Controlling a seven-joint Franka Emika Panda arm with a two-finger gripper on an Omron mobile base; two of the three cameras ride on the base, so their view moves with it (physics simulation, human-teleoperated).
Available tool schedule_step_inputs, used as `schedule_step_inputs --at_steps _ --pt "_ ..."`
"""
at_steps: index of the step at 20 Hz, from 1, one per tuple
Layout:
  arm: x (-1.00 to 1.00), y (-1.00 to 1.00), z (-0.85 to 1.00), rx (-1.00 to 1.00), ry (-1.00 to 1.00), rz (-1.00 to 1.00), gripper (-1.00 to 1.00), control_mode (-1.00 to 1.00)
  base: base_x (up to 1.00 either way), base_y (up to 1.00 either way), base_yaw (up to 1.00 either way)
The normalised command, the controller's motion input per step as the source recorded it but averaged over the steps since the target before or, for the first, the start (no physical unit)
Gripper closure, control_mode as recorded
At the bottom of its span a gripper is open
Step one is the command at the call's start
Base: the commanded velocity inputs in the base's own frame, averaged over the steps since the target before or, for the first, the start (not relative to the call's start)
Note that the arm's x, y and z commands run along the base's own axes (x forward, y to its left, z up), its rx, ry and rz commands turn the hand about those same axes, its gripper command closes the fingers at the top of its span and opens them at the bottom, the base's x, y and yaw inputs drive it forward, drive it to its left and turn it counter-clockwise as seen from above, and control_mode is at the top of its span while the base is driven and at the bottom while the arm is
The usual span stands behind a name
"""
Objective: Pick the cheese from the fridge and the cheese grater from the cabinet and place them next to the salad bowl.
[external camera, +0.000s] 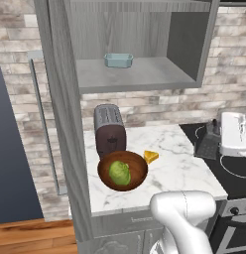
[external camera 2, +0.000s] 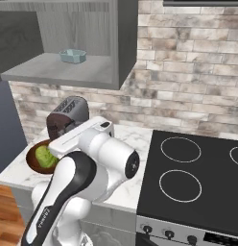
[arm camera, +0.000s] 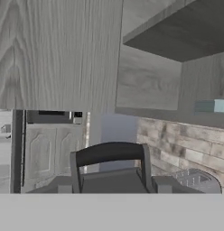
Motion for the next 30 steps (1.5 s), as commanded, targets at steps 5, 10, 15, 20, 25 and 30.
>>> schedule_step_inputs --at_steps 5,10,15,20,25,30 --pt "0.15 0.0 -0.49 0.0 0.03 0.0 1.0 -1.0 0.0 0.0 0.0" --pt "0.15 0.0 -0.46 0.0 0.04 0.0 1.0 -1.0 0.0 0.0 0.0" --pt "0.07 0.0 -0.48 0.0 0.01 0.0 1.0 -1.0 0.0 0.0 0.0" --pt "0.01 0.08 -0.49 0.01 0.0 0.0 1.0 -1.0 0.0 0.0 0.0" --pt "0.08 0.18 -0.43 0.04 0.0 0.0 1.0 -1.0 0.0 0.0 0.0" --pt "0.14 0.19 -0.3 0.05 0.0 0.0 1.0 -1.0 0.0 0.0 0.0"
